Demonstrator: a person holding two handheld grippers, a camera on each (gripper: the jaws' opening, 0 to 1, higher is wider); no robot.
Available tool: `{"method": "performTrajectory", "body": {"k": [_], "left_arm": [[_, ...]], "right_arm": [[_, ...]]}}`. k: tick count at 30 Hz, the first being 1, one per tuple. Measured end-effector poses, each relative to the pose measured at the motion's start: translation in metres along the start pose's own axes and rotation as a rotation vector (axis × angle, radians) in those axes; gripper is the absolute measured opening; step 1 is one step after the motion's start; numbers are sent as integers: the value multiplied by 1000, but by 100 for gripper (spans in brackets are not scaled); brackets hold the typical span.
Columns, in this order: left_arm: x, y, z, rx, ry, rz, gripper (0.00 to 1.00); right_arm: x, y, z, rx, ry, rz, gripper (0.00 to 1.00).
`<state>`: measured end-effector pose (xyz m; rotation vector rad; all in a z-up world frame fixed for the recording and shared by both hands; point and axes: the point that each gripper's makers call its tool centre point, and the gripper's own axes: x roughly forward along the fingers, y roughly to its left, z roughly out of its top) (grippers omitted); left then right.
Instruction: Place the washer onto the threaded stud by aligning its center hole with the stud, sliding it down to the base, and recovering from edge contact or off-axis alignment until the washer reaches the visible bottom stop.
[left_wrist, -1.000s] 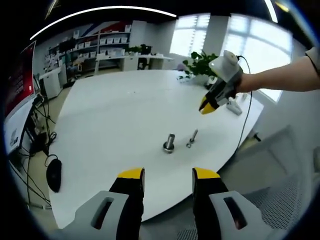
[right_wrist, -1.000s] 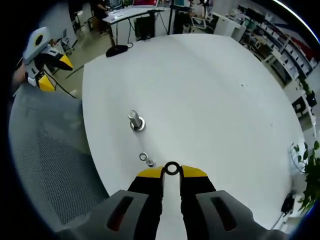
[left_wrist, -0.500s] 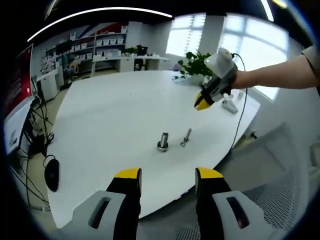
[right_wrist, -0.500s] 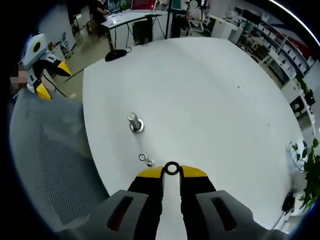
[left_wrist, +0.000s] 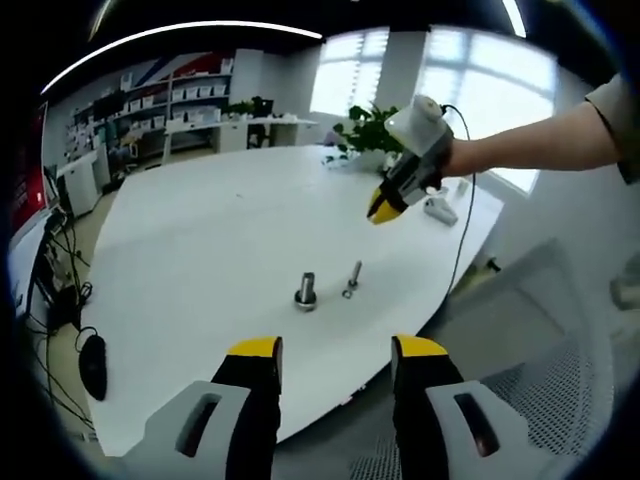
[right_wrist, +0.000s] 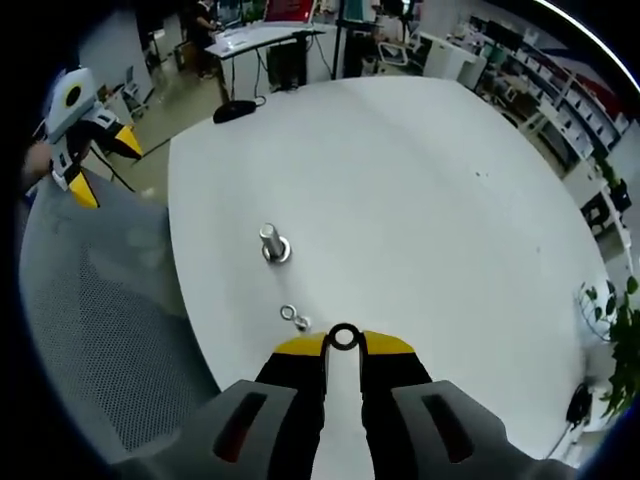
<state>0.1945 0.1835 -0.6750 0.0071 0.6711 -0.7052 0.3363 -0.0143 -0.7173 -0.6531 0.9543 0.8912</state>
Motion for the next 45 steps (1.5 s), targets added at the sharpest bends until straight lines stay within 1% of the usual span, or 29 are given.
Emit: {"method": "performTrajectory", "body": {"k": [2, 4, 8, 11, 13, 15, 19, 22, 26, 29, 32, 39, 41, 45], "left_arm": [[0, -2, 1, -12, -5, -7, 45], [0, -2, 2, 0, -7, -3, 46], [1, -2, -1, 7, 10, -2, 45], [-2, 2, 3, 7, -15, 16, 45], [-4, 5, 4, -6, -22, 28, 44], [-4, 8, 2, -36, -20, 32, 44], [-4, 12, -1, -37, -3, 52, 42], [-6, 16, 0, -64, -20, 62, 42], [-5, 18, -3, -86, -7, 65, 42], [-6, 20, -3, -90, -10, 78, 42], [-6, 21, -4, -107, -9, 77, 42], [-6, 19, -6, -105, 1, 71, 42], [-5, 19, -5, -103, -1, 69, 42], [-6, 20, -5, -101, 1, 72, 42]], "right_arm": [[0, 0, 0, 1, 0, 1, 13], [0, 0, 2, 1, -2, 0, 13], [1, 0, 4, -1, -5, -2, 13], [0, 0, 5, -4, -3, -2, 13], [0, 0, 5, -6, -1, -3, 13], [1, -1, 5, -6, 4, -3, 13], [2, -1, 4, -9, 11, -2, 13], [2, -1, 4, -12, 13, -3, 13], [2, -3, 3, -8, 17, -4, 13], [1, -2, 4, -13, 21, -4, 13], [2, -3, 6, -16, 20, -2, 13], [3, -2, 9, -33, 25, 7, 13], [3, -2, 9, -53, 35, 6, 13], [0, -1, 16, -62, 25, 5, 13]]}}
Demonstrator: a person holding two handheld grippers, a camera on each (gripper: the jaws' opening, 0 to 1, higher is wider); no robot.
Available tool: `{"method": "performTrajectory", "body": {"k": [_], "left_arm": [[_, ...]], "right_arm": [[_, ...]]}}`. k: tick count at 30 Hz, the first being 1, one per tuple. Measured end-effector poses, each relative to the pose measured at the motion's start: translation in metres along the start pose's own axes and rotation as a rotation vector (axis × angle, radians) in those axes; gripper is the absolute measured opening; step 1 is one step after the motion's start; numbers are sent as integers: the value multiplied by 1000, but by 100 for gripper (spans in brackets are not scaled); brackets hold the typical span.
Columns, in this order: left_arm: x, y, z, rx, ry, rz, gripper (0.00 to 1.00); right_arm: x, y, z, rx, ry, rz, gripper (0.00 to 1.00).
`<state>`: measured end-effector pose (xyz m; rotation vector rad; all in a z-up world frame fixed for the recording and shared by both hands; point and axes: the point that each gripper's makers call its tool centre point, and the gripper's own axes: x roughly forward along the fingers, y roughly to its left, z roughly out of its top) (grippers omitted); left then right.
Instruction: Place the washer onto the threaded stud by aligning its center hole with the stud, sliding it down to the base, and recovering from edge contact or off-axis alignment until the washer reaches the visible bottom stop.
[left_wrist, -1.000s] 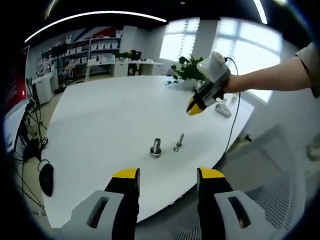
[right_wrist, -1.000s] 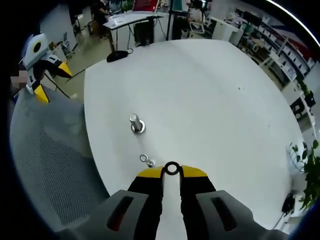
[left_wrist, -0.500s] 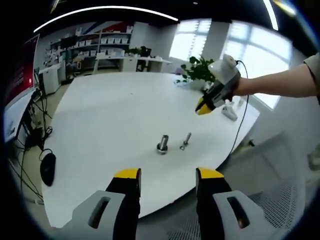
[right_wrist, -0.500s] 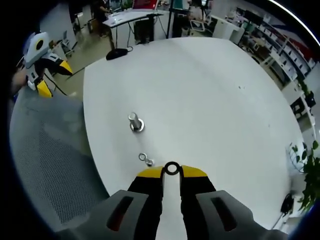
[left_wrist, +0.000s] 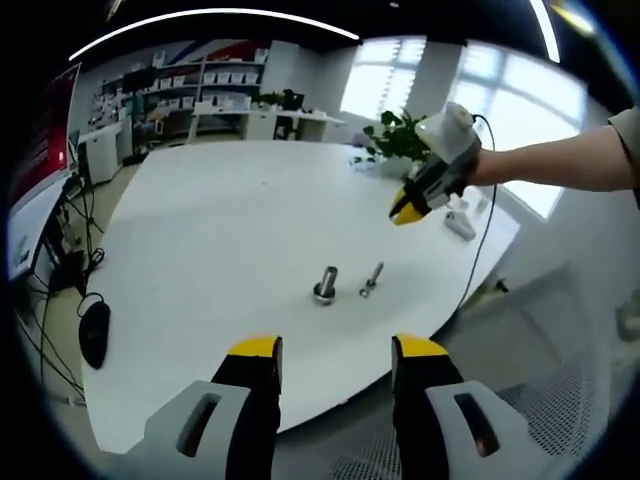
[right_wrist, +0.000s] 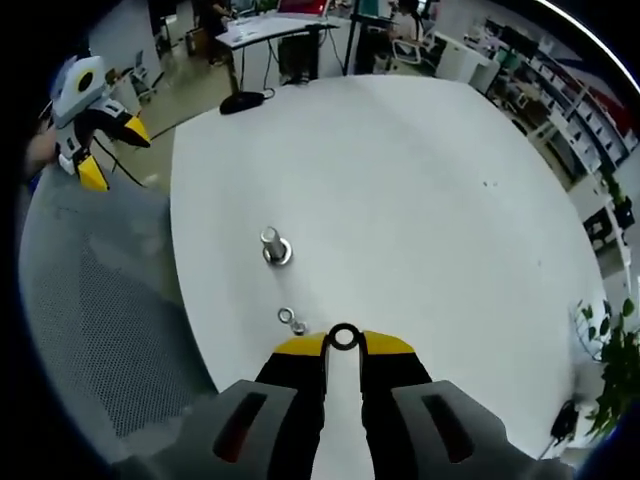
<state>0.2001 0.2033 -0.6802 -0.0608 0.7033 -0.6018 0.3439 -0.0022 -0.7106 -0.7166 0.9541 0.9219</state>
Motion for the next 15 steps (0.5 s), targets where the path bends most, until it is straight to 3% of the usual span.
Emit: {"method": "performTrajectory", "body": {"k": [15], "left_arm": [[-2, 5, 1, -21, -13, 23, 42]], "right_arm": [[0, 6, 3, -32, -4, 4, 13]]}}
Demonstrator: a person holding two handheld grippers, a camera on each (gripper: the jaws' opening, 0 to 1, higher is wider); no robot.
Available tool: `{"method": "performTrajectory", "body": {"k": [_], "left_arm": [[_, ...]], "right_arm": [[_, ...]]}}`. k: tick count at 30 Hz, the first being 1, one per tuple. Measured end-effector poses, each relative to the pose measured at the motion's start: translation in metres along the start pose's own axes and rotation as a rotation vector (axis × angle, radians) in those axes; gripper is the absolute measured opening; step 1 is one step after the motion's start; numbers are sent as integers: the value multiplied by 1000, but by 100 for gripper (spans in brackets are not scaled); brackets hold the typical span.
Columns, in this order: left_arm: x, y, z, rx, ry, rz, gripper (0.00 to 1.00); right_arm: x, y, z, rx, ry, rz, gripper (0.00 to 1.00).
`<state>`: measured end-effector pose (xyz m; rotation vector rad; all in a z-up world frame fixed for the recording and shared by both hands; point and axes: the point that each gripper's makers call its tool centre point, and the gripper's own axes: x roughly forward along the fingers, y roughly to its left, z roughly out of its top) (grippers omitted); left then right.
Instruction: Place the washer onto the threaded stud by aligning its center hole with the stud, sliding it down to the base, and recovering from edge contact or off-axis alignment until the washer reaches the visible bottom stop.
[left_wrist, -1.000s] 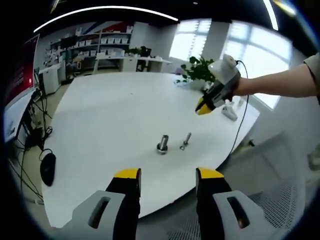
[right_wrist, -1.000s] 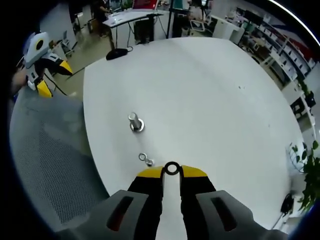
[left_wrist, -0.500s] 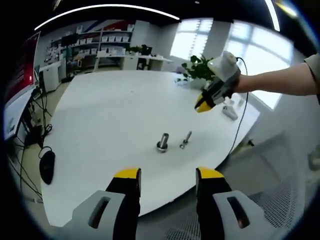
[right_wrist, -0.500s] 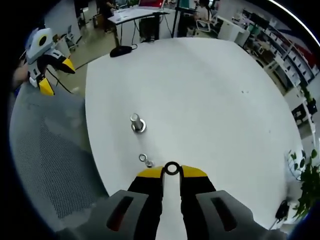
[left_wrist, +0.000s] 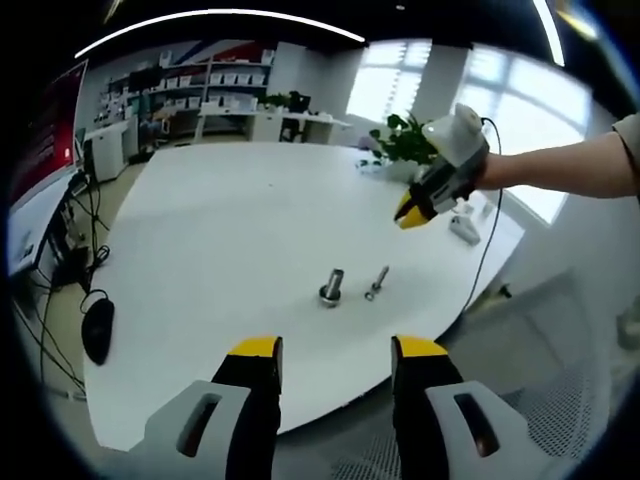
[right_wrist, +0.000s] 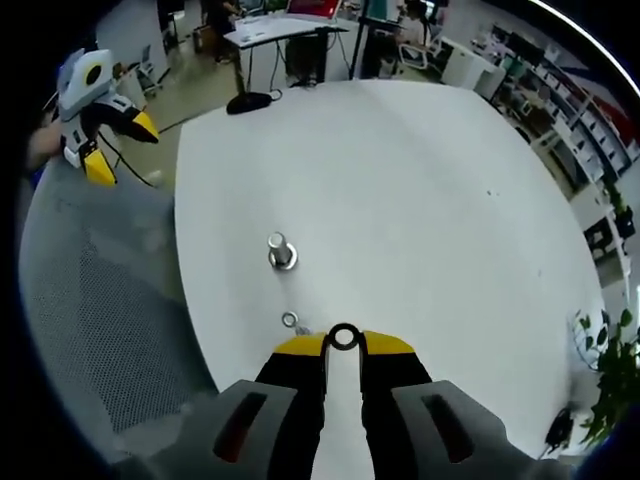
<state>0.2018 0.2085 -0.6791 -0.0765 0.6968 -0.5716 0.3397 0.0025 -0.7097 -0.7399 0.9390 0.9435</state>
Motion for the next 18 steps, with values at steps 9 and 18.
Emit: {"method": "performTrajectory", "body": {"k": [9, 18], "left_arm": [[0, 0, 0, 17, 5, 4, 42], [1, 1, -2, 19, 15, 7, 42]], "right_arm": [[-6, 6, 9, -4, -16, 9, 13], [8, 29, 2, -53, 28, 78, 13]]}}
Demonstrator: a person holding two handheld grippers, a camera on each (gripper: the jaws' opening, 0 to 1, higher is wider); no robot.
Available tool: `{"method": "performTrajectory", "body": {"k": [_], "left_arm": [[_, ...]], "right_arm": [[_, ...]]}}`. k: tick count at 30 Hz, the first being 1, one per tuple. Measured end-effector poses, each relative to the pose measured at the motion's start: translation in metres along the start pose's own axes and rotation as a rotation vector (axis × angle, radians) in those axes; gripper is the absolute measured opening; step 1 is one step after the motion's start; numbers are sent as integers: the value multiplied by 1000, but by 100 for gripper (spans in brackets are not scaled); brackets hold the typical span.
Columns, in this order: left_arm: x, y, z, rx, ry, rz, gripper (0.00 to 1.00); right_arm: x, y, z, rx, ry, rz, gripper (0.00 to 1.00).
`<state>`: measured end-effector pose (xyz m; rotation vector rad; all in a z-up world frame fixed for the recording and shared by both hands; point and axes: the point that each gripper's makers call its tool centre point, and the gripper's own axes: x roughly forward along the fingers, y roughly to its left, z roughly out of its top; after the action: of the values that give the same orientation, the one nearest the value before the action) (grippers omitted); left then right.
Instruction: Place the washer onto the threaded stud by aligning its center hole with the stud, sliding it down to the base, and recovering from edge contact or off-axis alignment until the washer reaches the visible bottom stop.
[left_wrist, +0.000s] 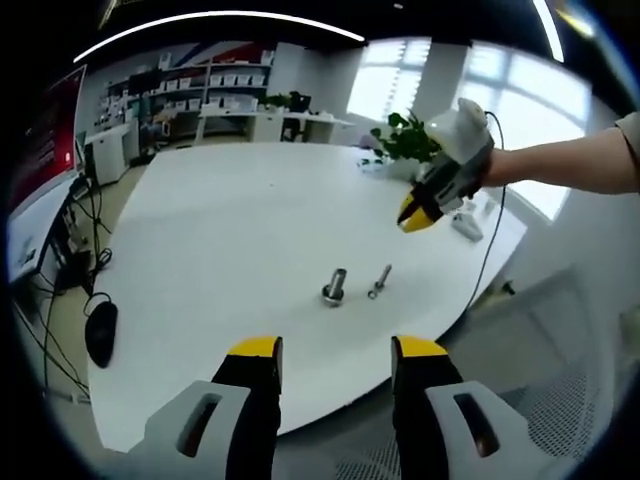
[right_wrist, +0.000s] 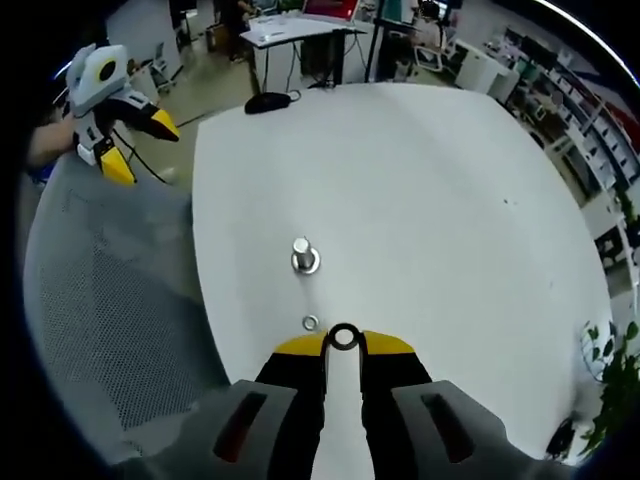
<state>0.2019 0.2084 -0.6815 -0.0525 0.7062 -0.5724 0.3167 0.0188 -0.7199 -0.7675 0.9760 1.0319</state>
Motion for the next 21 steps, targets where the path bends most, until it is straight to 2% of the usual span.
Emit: {"method": "performTrajectory", "body": {"k": [8, 21], "left_arm": [[1, 0, -1, 12, 9, 1, 42], [2, 0, -5, 15, 27, 3, 42]], "right_arm": [[21, 13, -12, -45, 55, 36, 13], [43, 10, -23, -41, 99, 49, 13]]}}
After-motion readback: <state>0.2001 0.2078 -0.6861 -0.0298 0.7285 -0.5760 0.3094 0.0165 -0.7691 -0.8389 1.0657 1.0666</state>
